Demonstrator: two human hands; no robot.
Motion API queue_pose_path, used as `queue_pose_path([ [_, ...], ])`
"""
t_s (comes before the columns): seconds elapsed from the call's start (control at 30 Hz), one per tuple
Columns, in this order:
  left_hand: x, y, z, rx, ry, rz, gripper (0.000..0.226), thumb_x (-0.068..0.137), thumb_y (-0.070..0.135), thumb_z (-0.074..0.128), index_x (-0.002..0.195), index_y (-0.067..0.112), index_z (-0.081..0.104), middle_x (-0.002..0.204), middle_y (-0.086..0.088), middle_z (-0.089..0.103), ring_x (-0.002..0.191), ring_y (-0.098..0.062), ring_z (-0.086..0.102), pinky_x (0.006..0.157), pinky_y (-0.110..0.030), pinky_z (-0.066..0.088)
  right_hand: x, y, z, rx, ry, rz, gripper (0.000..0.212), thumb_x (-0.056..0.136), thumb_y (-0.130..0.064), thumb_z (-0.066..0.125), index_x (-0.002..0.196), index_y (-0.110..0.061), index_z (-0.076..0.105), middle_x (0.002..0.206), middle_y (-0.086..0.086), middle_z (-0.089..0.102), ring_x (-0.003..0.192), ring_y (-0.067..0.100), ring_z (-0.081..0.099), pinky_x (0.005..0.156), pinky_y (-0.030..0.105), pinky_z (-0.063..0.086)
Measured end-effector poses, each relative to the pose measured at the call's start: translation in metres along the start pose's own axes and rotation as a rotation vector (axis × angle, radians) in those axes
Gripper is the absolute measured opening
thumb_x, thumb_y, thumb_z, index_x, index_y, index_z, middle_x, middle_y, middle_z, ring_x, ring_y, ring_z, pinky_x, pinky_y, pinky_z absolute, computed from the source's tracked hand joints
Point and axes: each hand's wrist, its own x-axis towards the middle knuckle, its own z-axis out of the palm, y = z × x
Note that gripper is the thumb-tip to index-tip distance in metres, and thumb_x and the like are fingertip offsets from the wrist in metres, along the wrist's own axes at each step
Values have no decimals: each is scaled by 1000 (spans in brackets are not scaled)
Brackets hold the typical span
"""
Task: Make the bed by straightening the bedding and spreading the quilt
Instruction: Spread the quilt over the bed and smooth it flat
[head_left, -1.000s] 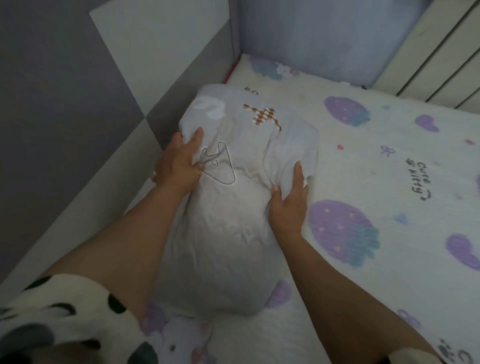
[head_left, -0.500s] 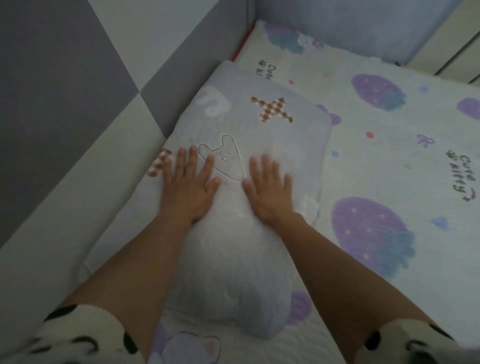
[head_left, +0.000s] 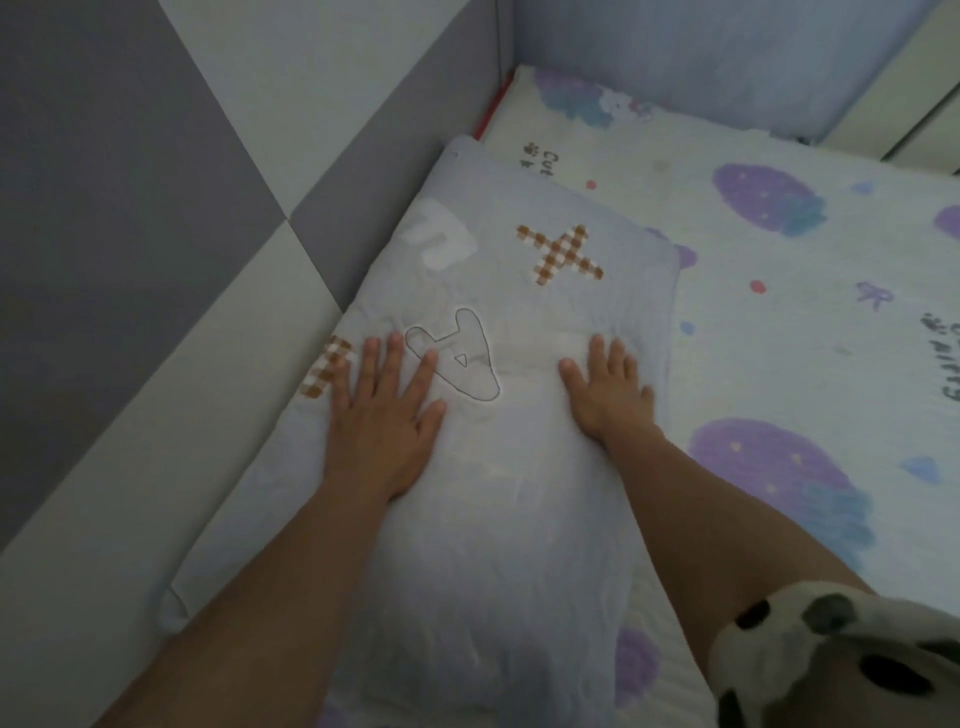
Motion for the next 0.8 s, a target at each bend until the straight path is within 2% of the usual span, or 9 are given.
queue_pose_path([
  [0.1,4,2,-2,-14,11,-24,66,90,56,4,152,34,8,161,-5,-1,148,-25,-5,117,-48,-6,10,-16,-17,-11,181,-5,70,99,-54,20,154,-15,0,161,12,-8,148,28,-4,119,50,3],
  [0.2,19,10,-8,-44,25,-12,63,93,55,6,152,33,4,161,-3,-3,148,-23,-8,117,-47,-8,22,-53,-30,-35,321,-186,66,101,-48,21,153,-16,-4,160,9,-12,148,26,-9,118,47,-1],
  [0.33,38,15,-10,-64,-9,4,60,97,53,13,152,34,-3,160,1,-10,147,-19,-14,118,-44,-11,29,-90,-32,-68,230,-543,61,101,-49,18,152,-28,-8,160,-4,-14,147,19,-13,117,46,-6],
  [0.4,41,13,-6,-44,-35,12,60,97,53,13,151,35,-4,160,2,-11,146,-19,-16,118,-44,-10,37,-70,-22,-123,91,-422,62,99,-56,15,151,-34,-8,160,-6,-14,148,19,-12,118,53,-3],
  [0.5,39,9,-1,-37,-69,25,61,96,54,12,151,35,-5,160,3,-11,146,-18,-16,118,-44,-9,51,-2,-12,16,12,307,76,90,-68,14,153,-27,-1,160,14,2,147,34,3,116,57,4],
  [0.57,40,8,-2,-38,-73,21,61,97,54,13,151,34,-4,160,3,-10,146,-18,-16,118,-44,-8,43,18,-17,80,-26,488,81,90,-63,16,152,-11,14,156,20,20,142,40,19,116,54,13],
  [0.63,39,11,-6,-50,-88,18,60,97,53,13,152,33,-3,160,2,-9,147,-19,-15,118,-43,-9,26,11,-22,31,113,403,68,98,-49,20,148,-3,24,153,20,25,139,41,25,114,50,18],
  [0.7,34,14,-14,-77,-105,12,59,98,50,13,152,33,-2,161,2,-8,147,-19,-13,119,-42,-9,1,-11,-27,11,239,214,61,102,-41,22,149,-1,20,156,22,18,141,41,19,115,49,17],
  [0.8,21,20,-23,-118,-121,10,57,99,46,15,152,31,1,161,1,-5,148,-18,-9,119,-42,-7,-42,-56,-19,24,277,-30,60,103,-37,22,152,-3,9,159,19,5,147,35,6,118,45,9],
])
